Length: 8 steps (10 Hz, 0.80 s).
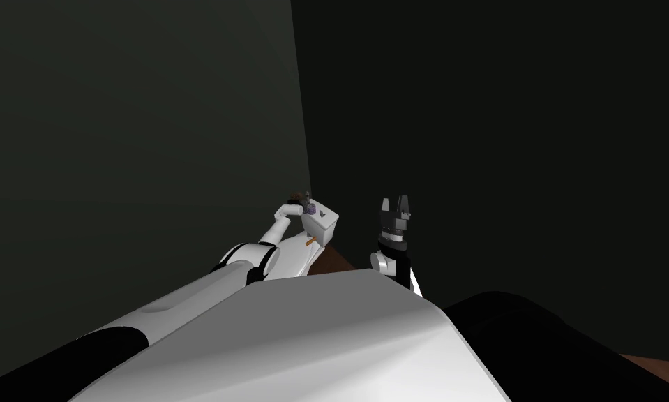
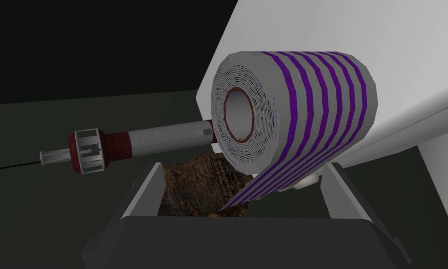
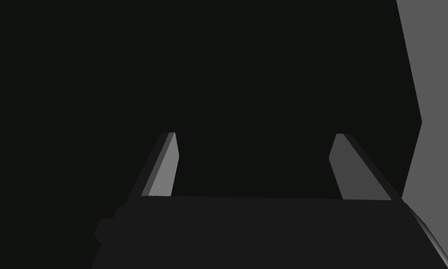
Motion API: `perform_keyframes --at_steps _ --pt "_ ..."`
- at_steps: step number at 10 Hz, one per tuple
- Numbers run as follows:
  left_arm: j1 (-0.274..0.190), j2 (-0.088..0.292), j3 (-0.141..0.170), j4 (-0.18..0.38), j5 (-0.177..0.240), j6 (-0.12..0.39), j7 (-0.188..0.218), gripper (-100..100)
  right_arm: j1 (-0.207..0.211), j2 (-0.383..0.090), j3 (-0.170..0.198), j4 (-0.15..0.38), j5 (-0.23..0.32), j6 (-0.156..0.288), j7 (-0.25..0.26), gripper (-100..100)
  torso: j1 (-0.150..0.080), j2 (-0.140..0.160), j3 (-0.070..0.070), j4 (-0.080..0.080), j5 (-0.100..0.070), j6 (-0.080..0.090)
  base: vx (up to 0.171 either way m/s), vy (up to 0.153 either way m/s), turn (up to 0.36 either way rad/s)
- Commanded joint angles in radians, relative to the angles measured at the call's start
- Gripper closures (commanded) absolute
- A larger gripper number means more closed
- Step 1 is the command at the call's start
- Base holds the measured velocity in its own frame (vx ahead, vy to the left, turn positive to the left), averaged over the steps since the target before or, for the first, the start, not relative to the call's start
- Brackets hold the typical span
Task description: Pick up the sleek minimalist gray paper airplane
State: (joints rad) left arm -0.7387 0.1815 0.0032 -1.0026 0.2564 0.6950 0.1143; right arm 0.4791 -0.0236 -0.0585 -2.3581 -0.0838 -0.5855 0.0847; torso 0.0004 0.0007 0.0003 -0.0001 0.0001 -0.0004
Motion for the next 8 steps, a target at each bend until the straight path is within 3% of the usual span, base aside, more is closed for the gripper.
perform_keyframes --at_steps 1,6,8 --pt "-0.004 -0.001 -0.007 -0.012 0.0 0.042 0.007 -100 0.0 0.0 0.0 0.0 0.0 0.0 0.0 0 0.0 0.0 0.0 0.0 0.0 0.0 -0.011 0.013 -0.038" --pt "-0.014 0.001 -0.035 -0.068 -0.011 0.163 0.025 -100 0.0 0.0 0.0 0.0 0.0 0.0 0.0 0 0.0 0.0 0.0 0.0 0.0 0.0 -0.007 0.008 -0.025" --pt "-0.014 0.001 -0.035 -0.068 -0.011 0.163 0.025 -100 0.0 0.0 0.0 0.0 0.0 0.0 0.0 0 0.0 0.001 0.0 0.0 0.0 0.0 -0.005 0.006 -0.017"
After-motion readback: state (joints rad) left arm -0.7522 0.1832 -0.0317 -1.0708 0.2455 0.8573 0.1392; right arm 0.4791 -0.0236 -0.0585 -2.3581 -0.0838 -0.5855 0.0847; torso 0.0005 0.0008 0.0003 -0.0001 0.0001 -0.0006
